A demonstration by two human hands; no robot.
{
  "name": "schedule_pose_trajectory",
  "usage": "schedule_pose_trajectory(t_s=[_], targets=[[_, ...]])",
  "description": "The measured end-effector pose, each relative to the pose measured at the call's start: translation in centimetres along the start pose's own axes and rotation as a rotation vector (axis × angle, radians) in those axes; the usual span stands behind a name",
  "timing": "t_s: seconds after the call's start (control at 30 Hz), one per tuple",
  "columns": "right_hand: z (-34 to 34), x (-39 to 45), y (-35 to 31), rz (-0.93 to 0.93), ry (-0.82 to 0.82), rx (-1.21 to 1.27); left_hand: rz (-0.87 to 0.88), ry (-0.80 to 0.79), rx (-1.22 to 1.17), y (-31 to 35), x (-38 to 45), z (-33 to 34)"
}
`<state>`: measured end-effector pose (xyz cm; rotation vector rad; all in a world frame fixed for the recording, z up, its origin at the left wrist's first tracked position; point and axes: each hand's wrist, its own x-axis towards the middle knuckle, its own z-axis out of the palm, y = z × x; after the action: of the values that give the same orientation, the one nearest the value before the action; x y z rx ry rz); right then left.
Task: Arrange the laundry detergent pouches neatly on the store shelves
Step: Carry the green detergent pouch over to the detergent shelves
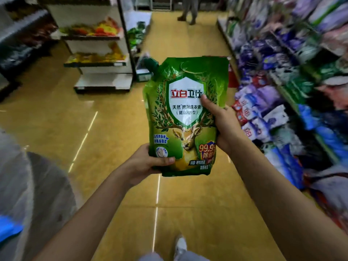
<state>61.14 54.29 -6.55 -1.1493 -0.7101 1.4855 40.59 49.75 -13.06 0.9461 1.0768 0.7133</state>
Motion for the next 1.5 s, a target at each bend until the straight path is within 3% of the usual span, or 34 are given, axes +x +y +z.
schedule_pose_trajectory(t_s=[0.27,0.67,1.1,1.5], targets=[[-6.1,13.6,-7.1,-0.051,0.202,0.039,-0.007,-0.169,0.063,8.2,16.7,3.4],[-9.7,39.9,-17.8,-0.162,0.452,0.119,-0.031,-0.374,0.161,23.2,47.5,2.5],[-16.8,68.0,-31.4,-0.213,0.628,0.099,-0.042,-0.512,0.204,37.0,80.5,7.4],[-21.6,94.2,-44.9,-0.228,0.676,0.113,-0.033,-0.554,0.193,50.9,108.9,10.7]])
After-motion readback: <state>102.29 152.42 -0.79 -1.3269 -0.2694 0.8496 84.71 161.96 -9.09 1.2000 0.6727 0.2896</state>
